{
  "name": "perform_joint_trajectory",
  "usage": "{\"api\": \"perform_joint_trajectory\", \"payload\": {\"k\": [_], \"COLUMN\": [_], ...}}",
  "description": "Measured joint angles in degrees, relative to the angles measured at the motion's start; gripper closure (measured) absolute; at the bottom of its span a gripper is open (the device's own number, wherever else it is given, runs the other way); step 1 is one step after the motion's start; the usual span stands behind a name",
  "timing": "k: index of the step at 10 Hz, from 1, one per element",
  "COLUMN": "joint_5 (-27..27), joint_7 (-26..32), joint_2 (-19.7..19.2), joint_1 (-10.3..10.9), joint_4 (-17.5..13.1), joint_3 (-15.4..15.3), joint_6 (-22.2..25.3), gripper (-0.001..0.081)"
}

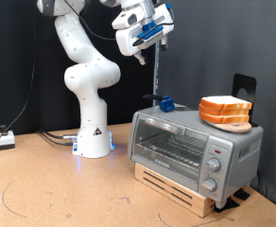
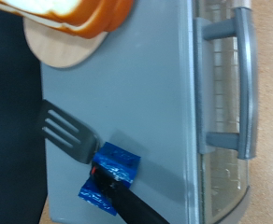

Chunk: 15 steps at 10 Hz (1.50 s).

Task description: Make a piece of toast with the oven

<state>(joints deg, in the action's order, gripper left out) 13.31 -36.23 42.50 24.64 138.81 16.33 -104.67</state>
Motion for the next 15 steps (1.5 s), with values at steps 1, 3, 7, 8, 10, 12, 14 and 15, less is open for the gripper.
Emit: {"api": "perform_joint_trajectory", "payload": {"k": [1, 3, 7, 8, 10, 12, 14, 15], "joint_5": [0.39, -0.43, -2.6, -1.92, -1.82, -2.57, -3.32, -3.25], "joint_7": [0.98, 1.73, 2.13, 2.17, 2.18, 2.04, 2.04, 2.04], "joint_2": [-0.13, -1.4, -4.75, -4.7, -4.73, -5.15, -5.33, -5.33], "joint_1": [0.1, 0.06, -0.16, -0.13, -0.18, -0.57, -0.9, -0.89], "joint_4": [0.31, 2.22, 5.13, 5.13, 5.42, 6.16, 7.0, 7.0], "joint_3": [0.34, 0.4, 0.4, 0.44, 0.45, 0.46, 0.45, 0.45], "joint_6": [-0.27, -2.76, -7.19, -7.16, -7.16, -7.28, -7.87, -7.86], "gripper": [-0.0001, -0.0001, -0.0001, -0.0001, -0.0001, -0.0001, -0.0001, -0.0001]}}
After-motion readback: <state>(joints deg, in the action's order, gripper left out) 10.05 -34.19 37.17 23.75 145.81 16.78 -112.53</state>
